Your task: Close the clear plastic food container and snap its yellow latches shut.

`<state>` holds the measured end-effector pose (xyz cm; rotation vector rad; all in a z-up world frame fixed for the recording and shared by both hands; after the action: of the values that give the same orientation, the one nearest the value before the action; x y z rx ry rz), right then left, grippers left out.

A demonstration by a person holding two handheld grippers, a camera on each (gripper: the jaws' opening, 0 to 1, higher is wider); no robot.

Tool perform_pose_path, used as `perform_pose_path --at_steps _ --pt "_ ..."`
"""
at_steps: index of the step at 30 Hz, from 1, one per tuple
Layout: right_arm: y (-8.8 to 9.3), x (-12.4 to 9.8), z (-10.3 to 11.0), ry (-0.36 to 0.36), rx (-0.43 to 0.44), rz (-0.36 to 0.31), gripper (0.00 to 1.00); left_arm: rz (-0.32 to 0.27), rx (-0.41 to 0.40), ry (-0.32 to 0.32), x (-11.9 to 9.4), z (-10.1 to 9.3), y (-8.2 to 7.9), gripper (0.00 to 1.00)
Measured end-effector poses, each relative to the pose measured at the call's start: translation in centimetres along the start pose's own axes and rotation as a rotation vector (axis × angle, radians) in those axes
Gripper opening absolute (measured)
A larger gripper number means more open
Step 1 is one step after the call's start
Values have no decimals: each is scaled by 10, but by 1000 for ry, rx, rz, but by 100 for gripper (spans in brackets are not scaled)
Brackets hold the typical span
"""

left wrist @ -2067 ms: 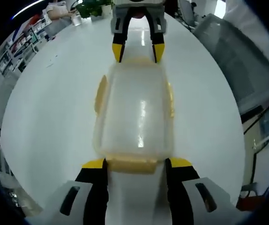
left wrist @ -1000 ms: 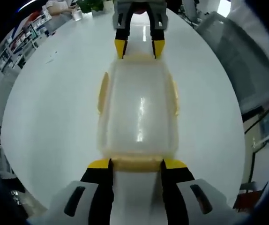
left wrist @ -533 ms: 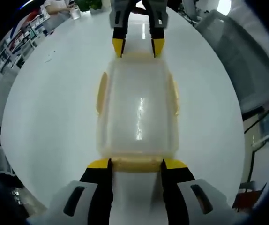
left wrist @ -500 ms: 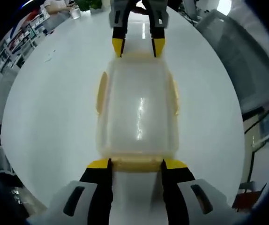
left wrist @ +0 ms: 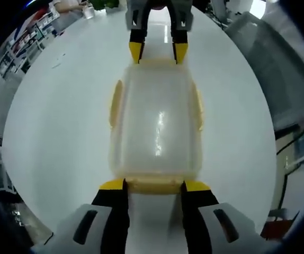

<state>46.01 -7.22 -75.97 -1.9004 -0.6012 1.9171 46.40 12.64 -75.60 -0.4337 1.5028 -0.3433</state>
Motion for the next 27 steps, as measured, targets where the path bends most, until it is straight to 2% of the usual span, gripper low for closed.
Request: perform_pose_path --at_steps 4,7,12,19,27 --pt "-1 0 1 4 1 -1 34 4 5 -8 0 1 -2 36" --pt "-4 -3 4 -1 -9 -8 34 39 -8 6 -1 -4 -2 36" --pt "-6 -12 3 9 -20 -22 34 21 -24 -6 -13 -5 -8 36" --pt "-12 -23 7 14 -6 -36 34 48 0 -11 -22 -5 -17 36" --pt "-11 -40 5 32 0 -49 35 39 17 -15 -31 -4 -32 36"
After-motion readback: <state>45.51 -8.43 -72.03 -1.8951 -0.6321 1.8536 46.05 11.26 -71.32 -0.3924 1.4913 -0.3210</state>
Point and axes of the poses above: the point that each gripper's makers call its tool centre point, and the gripper's own axes: x roughly forward along the fingers, z roughly to its left, y roughly out of its underside, the point moved 5 cm from there along -x, roughly backward along the fingers, and after that the axes turned 9 degrees about -z, right-handed, at the moved point
